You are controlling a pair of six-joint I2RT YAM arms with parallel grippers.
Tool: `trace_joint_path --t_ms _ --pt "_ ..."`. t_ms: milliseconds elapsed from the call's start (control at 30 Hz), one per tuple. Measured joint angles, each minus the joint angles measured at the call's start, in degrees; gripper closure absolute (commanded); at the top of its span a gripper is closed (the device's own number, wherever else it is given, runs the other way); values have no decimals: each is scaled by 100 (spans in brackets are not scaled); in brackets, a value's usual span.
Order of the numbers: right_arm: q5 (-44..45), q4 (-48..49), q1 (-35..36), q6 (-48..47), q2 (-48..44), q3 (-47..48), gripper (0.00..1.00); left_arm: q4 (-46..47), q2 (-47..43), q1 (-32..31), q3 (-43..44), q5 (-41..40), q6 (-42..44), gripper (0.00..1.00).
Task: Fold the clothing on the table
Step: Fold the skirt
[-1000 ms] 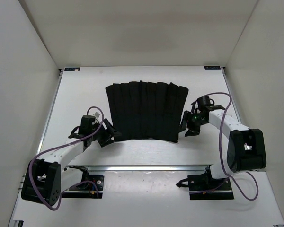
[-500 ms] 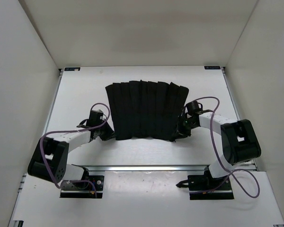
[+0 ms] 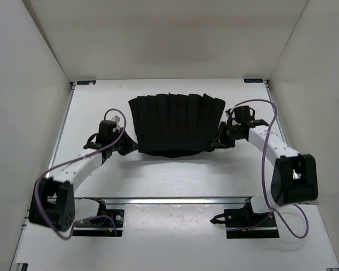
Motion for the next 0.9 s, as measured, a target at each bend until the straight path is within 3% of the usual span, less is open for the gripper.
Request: trace_joint_path --t_ms 167,333,433,533,633,667,700,733,833,900 --pt "208 -400 564 87 -1458 -1283 100 -691 -1665 -57 -1152 256 190 100" --pt "170 -1126 1005 476 -3077 -2732 100 -1873 -3786 -887 -2208 262 -225 100" --pt "94 -1528 973 573 -3386 -2918 100 -2166 -4218 -1040 -2302 323 -507 100" --pt "0 -1880 682 426 -2872 -2210 99 -2304 -3484 -925 -1731 358 -505 100" --pt "-70 -1989 153 96 -1639 -570 100 -2256 -1963 -568 -258 422 -243 100" --pt "-57 -1974 -31 0 -1095 131 100 -2192 -1384 -420 352 420 -136 85" --pt "-85 -1921 -195 -87 -601 787 94 -2068 -743 -256 1045 448 -31 64" --pt "-103 -1762 -345 -179 -26 1478 79 -1882 -136 -114 1644 476 98 36" --pt "-44 -1486 -634 -356 1519 3237 57 -1104 1510 356 3141 710 122 26" --pt "116 -1401 -734 -437 2293 4011 53 -566 2234 632 3438 984 13 30"
